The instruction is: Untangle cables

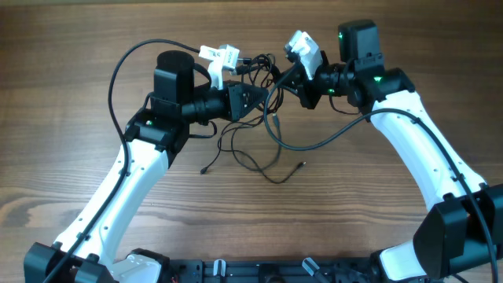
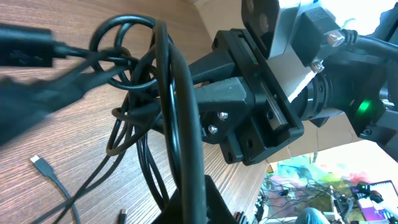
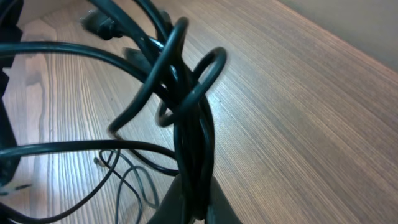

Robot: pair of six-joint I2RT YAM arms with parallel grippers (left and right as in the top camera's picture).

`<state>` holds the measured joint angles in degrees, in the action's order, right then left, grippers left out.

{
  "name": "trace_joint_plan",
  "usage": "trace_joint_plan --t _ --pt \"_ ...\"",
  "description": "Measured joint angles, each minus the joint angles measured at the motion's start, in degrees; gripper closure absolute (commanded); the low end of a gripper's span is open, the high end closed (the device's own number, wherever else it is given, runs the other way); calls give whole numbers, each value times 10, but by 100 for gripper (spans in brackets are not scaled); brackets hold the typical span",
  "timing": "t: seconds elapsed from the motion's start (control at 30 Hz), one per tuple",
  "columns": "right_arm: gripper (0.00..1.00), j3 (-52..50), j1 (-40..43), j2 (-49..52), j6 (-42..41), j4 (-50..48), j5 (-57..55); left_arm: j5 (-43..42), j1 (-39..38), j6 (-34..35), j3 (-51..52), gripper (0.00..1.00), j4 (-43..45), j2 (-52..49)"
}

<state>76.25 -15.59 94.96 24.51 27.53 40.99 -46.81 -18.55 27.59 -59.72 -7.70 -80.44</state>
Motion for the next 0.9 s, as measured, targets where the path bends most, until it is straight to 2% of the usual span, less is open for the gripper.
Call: trace_joint_plan --t 0.1,0.27,0.33,0.43,0.5,0.57,0.6,0.67,0.77,0.9 --pt "96 0 5 0 -13 3 -4 14 0 -1 0 96 -17 0" --pt "96 0 91 -21 -84 12 35 177 -8 -1 -8 96 -161 -1" --pt "96 0 187 -28 -100 0 68 236 -9 -1 -7 96 -210 0" --pt "95 0 286 -30 -119 -10 141 288 -2 -1 -4 96 -217 0" --pt "73 0 293 -30 -127 -8 176 305 -2 -1 -4 96 -206 0" --pt "56 1 281 -31 -132 16 188 299 -2 -1 -3 96 -186 0" --pt "52 1 271 -31 -131 29 188 287 -2 -2 -3 96 -165 0" --pt "51 0 229 -31 -112 66 167 232 -2 -33 -2 96 -120 0" --pt "51 0 157 -29 -91 70 136 162 -2 -76 -2 96 -100 0" --pt "47 0 101 10 -66 33 4 101 -2 -106 -2 96 -100 0"
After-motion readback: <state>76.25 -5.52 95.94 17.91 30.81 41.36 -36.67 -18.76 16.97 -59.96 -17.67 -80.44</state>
